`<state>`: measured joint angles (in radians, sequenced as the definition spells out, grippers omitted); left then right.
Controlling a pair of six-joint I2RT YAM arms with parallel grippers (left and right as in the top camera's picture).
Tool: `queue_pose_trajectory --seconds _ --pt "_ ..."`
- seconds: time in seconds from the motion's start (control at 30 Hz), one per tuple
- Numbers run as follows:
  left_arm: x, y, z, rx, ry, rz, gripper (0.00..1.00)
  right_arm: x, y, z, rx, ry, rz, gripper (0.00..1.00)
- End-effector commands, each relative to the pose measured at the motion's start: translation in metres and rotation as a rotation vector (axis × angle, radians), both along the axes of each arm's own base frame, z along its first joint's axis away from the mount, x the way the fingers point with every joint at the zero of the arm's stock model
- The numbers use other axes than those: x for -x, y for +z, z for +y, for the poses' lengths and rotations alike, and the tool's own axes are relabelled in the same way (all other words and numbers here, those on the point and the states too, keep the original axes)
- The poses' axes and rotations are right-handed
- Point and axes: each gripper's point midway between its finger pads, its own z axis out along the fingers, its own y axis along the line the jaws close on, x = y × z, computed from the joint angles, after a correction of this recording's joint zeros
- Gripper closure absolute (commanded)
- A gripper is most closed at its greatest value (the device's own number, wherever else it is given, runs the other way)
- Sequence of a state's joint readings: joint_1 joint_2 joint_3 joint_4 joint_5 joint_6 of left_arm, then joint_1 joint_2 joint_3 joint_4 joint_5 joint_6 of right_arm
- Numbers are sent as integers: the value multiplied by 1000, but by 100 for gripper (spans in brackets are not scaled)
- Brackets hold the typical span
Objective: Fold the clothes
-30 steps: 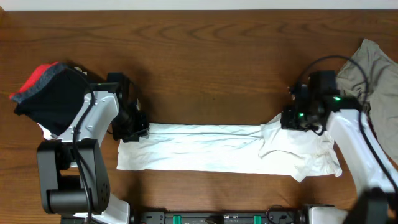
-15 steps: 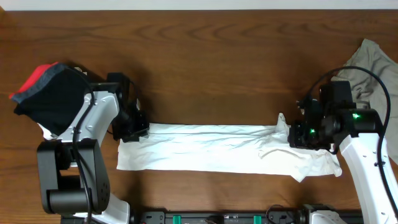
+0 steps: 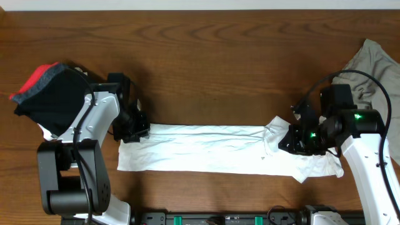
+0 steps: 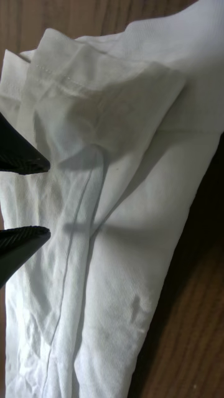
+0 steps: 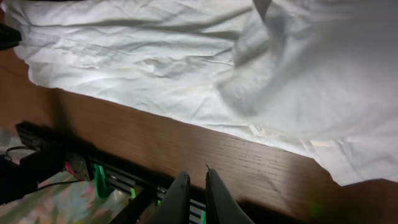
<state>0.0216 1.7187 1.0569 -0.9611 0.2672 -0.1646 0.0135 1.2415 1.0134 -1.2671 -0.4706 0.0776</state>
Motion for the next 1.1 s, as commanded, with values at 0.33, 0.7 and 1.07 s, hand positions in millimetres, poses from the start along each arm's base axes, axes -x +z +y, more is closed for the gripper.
queue_pose_trajectory --seconds 0.33,0.7,1.07 --pt "3 -2 -2 8 12 16 69 -10 -14 -34 215 -92 -8 92" --pt "3 -2 -2 8 12 17 69 -22 -64 11 89 26 -44 93" --pt "3 -2 -2 8 12 17 69 -11 -163 4 191 -120 182 97"
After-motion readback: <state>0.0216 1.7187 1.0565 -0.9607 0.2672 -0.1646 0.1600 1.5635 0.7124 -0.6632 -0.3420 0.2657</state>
